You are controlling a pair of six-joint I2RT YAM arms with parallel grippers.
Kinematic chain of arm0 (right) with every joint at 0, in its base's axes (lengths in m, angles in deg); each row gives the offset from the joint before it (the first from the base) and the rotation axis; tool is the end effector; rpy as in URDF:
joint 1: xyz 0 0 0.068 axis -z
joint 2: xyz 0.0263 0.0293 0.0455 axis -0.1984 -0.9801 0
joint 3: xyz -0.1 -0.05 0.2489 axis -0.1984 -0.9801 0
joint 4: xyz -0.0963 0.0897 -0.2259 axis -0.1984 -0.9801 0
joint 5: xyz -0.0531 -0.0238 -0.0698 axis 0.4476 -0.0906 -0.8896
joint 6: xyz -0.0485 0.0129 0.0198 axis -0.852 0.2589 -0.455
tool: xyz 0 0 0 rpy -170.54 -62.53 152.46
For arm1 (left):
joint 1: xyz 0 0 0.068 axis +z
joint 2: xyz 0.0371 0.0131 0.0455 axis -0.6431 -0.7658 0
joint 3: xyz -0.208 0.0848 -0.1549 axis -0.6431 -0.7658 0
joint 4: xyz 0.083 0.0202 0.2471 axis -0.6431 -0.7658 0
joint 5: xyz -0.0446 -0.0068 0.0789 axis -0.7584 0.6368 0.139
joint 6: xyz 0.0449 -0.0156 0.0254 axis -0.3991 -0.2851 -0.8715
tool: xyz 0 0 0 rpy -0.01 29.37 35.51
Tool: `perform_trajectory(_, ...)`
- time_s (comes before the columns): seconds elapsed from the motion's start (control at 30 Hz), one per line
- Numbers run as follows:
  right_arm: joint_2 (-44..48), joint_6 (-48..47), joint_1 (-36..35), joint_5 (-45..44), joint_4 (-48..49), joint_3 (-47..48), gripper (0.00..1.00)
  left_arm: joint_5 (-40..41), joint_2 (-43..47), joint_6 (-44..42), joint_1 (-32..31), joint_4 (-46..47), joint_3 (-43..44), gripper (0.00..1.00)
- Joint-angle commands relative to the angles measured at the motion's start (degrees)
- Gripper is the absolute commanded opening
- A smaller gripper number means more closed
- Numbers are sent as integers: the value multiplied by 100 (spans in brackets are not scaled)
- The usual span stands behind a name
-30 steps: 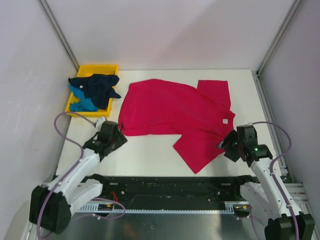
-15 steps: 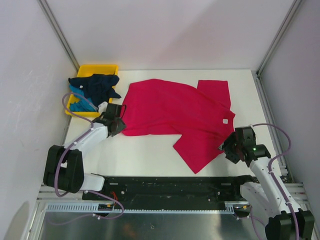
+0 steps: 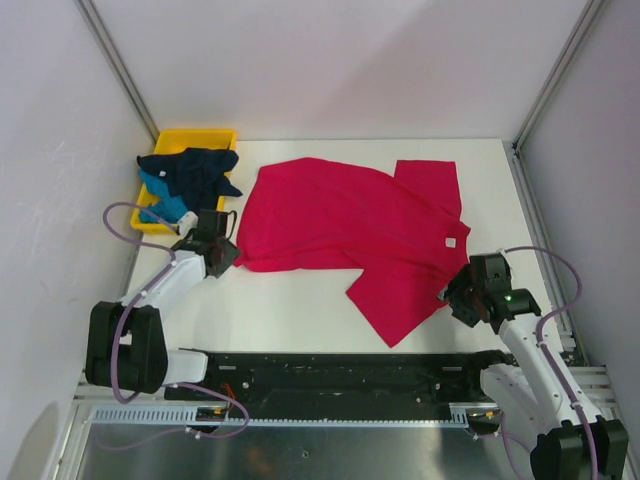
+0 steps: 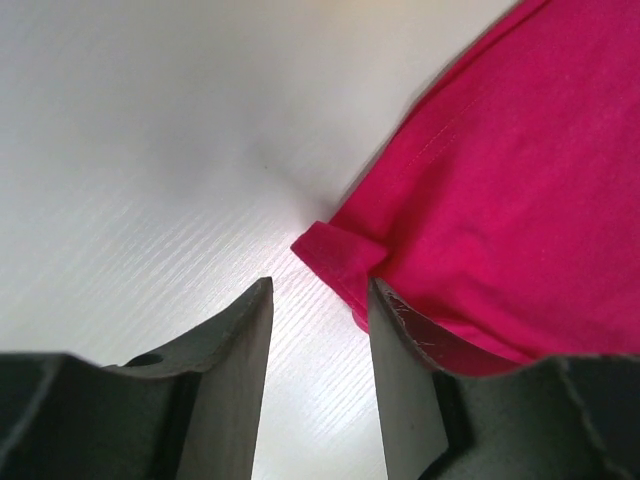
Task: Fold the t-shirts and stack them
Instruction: Grap the side of the flattened tshirt closest away from the robot with both arms
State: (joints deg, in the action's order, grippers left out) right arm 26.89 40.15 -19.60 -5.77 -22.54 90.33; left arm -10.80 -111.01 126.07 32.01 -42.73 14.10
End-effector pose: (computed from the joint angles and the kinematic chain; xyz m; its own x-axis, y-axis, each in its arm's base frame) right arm 0.1375 0.0192 0.2061 -0.6663 0.6495 -0.3663 0.5300 0.7580 0.3801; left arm 0.2481 -0.0240 0.1975 -0.4870 -0.6959 -0.5278 -0.6804 0.6812 -0.2702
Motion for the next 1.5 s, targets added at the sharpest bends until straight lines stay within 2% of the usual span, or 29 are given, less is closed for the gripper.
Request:
perform_trajectory(0.0, -21, -44, -21, -85, 131, -77, 62, -177, -10, 339, 145, 18, -36, 48)
perform_trajectory(0.5, -105, -26, -22, -110, 198, -79, 62, -500, -515, 770, 238, 266, 91, 44)
perform_trajectory(0.57, -137, -25, -26, -118, 235, -79, 62, -478, -515, 744, 247, 310, 114, 38)
perform_trajectory(0.8, -425, -9, -80, -197, 408, -79, 61, -427, -532, 578, 275, 395, 157, 5)
perform_trajectory(0.87, -487, 10, -113, -254, 436, -99, 61, -387, -454, 512, 287, 394, 148, 1)
perform_trajectory(1.0, -602, 50, -170, -392, 549, -179, 61, -319, -208, 328, 289, 397, 128, 0)
perform_trajectory(1.13, -773, 85, -196, -455, 707, -197, 56, -249, 33, 174, 291, 388, 62, 0)
perform_trajectory(1.47, -1201, 520, -652, -762, 1028, -319, 50, -315, 153, 61, 296, 387, -46, 0)
